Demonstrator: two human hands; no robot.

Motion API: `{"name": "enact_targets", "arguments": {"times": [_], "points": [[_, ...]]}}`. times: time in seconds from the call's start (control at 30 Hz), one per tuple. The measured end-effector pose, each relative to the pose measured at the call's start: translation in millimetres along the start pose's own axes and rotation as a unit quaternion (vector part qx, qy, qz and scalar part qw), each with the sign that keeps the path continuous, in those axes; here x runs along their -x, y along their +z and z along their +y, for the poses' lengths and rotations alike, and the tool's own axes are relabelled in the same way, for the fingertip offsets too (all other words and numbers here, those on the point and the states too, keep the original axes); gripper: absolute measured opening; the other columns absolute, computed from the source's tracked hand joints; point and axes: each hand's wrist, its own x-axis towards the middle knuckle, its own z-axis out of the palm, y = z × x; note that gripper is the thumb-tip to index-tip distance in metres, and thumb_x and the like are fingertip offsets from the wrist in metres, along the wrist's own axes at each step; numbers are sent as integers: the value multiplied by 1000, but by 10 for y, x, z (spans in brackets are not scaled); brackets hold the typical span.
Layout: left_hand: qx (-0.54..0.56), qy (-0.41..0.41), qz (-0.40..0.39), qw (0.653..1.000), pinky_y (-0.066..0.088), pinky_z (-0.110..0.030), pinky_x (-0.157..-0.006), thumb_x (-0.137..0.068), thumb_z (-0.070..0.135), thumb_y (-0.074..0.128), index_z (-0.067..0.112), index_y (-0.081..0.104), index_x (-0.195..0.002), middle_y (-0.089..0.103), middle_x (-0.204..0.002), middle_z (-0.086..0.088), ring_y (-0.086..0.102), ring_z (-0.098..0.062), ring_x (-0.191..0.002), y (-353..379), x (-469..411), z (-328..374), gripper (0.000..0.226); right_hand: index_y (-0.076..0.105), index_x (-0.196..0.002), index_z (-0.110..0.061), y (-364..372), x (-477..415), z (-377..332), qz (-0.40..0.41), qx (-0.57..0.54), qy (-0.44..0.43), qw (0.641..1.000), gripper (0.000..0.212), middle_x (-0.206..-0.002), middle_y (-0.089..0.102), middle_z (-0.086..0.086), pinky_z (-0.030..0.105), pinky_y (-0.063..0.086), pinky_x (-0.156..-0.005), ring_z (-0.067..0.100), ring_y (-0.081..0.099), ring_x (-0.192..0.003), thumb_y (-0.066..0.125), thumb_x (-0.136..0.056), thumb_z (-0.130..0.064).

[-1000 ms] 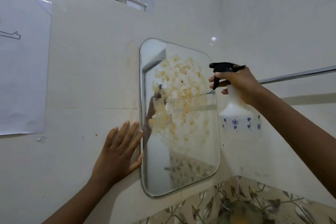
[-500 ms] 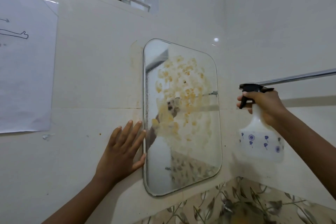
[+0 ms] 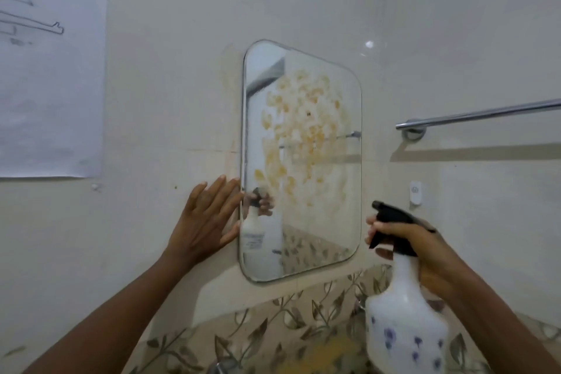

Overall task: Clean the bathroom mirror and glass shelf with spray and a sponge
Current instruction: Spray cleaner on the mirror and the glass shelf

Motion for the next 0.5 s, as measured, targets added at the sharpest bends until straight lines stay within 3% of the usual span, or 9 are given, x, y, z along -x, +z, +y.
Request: {"name": "enact_targets", "arguments": {"times": [0.13, 0.27, 0.37, 0.43, 0.5], "points": [[5, 30, 5, 1000, 21, -47, -106, -90, 40, 32, 14, 52, -126, 52, -138, -11, 48, -30, -127, -96, 492, 9, 48, 65, -89, 4, 220, 359, 484, -142, -53, 165, 975, 23, -89, 65, 24, 44, 48, -95, 35, 63, -92, 62, -66, 2], [67, 57, -23, 996, 28, -44, -102, -86, 33, 38, 16, 57, -119, 60, -127, -6, 57, -25, -117, -295, 1088, -37, 42, 67, -99, 2, 395, 684, 765, -250, 20, 188, 950, 22, -84, 66, 18, 30, 54, -76, 28, 65, -81, 61, -78, 1], [194, -16, -85, 977, 37, -36, -87, -81, 28, 42, 17, 64, -101, 69, -103, -1, 65, -20, -90, -439, 1506, 88, 32, 64, -110, -8, 554, 839, 915, -290, 108, 187, 932, 23, -79, 64, 15, 26, 51, -71, 22, 62, -75, 55, -88, -6], [309, -119, -158, 930, 41, -31, -70, -79, 33, 39, 21, 65, -91, 70, -88, 2, 66, -20, -75, -529, 1768, 257, 31, 64, -111, -7, 657, 883, 1015, -316, 147, 206, 914, 24, -77, 62, 12, 21, 48, -61, 13, 61, -63, 54, -90, -10], [385, -216, -205, 874, 42, -31, -65, -78, 40, 33, 23, 65, -88, 69, -83, 6, 63, -18, -72, -566, 2007, 467, 38, 66, -105, -10, 760, 913, 1097, -330, 157, 225, 903, 19, -73, 61, 12, 13, 41, -49, 6, 57, -47, 54, -90, -9]]}}
